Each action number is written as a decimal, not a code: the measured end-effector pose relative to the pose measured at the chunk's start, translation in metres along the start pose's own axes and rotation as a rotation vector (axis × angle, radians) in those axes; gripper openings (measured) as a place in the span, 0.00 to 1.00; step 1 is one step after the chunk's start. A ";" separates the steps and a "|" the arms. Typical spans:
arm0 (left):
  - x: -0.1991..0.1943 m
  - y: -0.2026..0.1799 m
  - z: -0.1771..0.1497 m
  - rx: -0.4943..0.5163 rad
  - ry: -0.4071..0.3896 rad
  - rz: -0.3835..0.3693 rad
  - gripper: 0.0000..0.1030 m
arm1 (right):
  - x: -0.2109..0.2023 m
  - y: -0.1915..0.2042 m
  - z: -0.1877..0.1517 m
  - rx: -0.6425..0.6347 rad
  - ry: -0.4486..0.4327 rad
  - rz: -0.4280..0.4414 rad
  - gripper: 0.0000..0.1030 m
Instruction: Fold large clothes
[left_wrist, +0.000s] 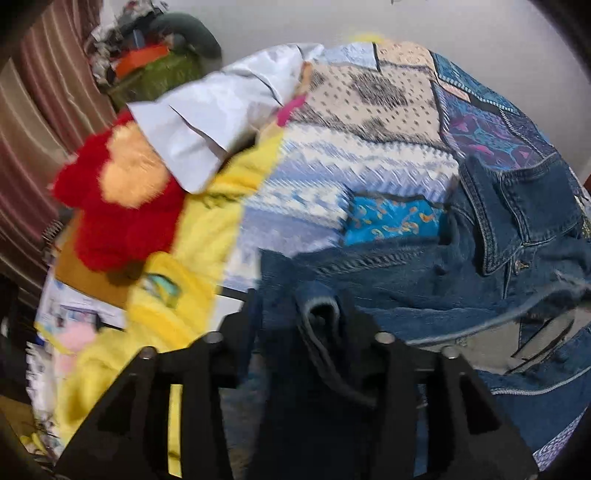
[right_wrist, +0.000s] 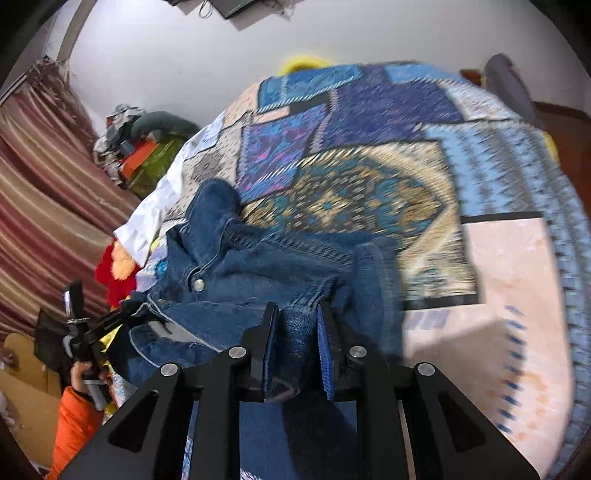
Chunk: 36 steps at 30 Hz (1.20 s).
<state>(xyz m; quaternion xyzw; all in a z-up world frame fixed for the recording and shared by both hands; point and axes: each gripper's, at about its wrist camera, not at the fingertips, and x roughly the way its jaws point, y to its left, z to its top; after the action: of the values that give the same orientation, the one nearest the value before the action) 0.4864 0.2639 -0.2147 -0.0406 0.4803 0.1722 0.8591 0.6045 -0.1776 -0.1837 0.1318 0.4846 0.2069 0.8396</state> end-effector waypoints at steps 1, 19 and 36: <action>-0.008 0.003 0.001 0.000 -0.015 -0.006 0.45 | -0.009 -0.002 0.001 -0.006 -0.013 -0.039 0.15; -0.073 -0.051 -0.079 0.202 -0.018 -0.175 0.56 | -0.035 0.072 -0.083 -0.339 0.017 -0.053 0.15; 0.017 -0.109 0.026 0.189 -0.032 -0.103 0.54 | 0.065 0.082 0.003 -0.394 -0.007 -0.206 0.15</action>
<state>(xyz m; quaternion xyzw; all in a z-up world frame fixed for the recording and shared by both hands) 0.5524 0.1719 -0.2252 0.0188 0.4779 0.0820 0.8744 0.6182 -0.0742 -0.1969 -0.0844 0.4427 0.2103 0.8676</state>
